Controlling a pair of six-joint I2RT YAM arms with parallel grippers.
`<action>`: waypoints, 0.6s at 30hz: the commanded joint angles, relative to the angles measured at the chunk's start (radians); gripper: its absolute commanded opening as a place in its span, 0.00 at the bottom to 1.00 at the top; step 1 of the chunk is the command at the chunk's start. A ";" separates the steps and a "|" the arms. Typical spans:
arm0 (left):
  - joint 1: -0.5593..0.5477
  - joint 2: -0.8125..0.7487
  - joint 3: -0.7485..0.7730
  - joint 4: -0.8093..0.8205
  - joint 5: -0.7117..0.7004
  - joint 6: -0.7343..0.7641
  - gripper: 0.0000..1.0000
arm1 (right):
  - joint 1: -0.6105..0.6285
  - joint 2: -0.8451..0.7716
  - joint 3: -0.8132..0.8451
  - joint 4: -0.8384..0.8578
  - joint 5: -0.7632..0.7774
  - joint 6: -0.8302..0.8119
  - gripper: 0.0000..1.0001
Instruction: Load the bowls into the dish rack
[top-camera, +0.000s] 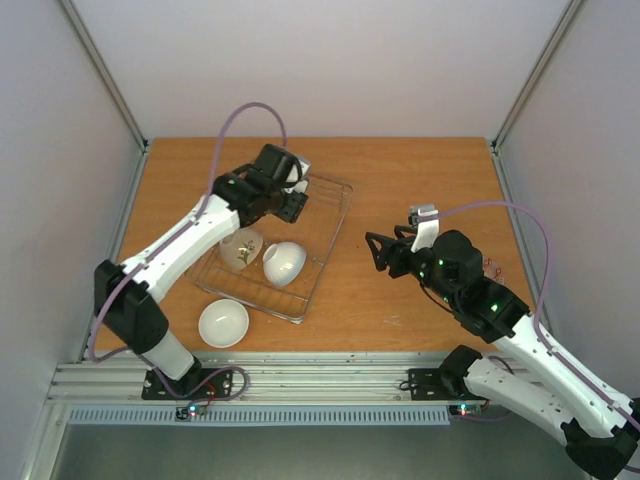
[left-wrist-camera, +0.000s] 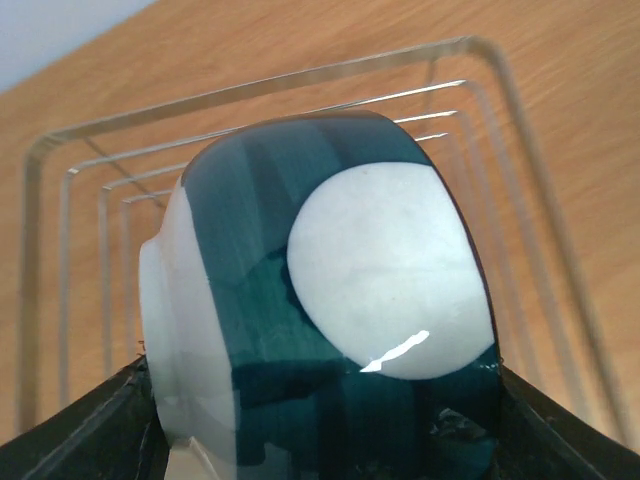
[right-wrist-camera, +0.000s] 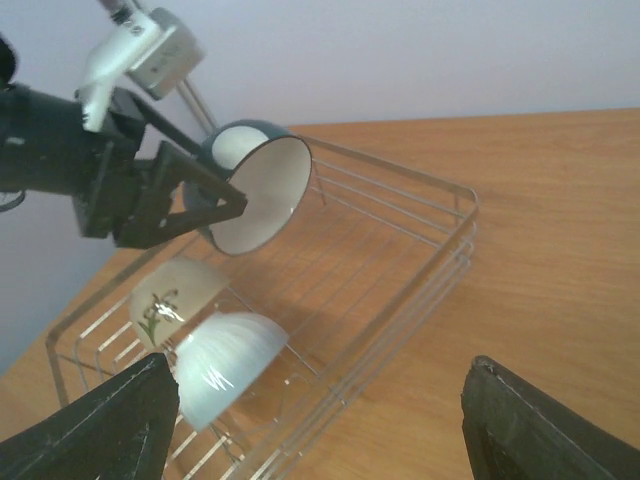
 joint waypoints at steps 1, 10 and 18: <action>-0.050 0.093 0.039 0.162 -0.384 0.200 0.01 | 0.005 -0.054 -0.048 -0.052 0.041 -0.040 0.77; -0.054 0.287 -0.006 0.501 -0.711 0.505 0.01 | 0.005 -0.095 -0.101 -0.057 0.040 -0.025 0.78; -0.037 0.386 0.033 0.485 -0.731 0.532 0.00 | 0.005 -0.103 -0.102 -0.094 0.098 0.004 0.78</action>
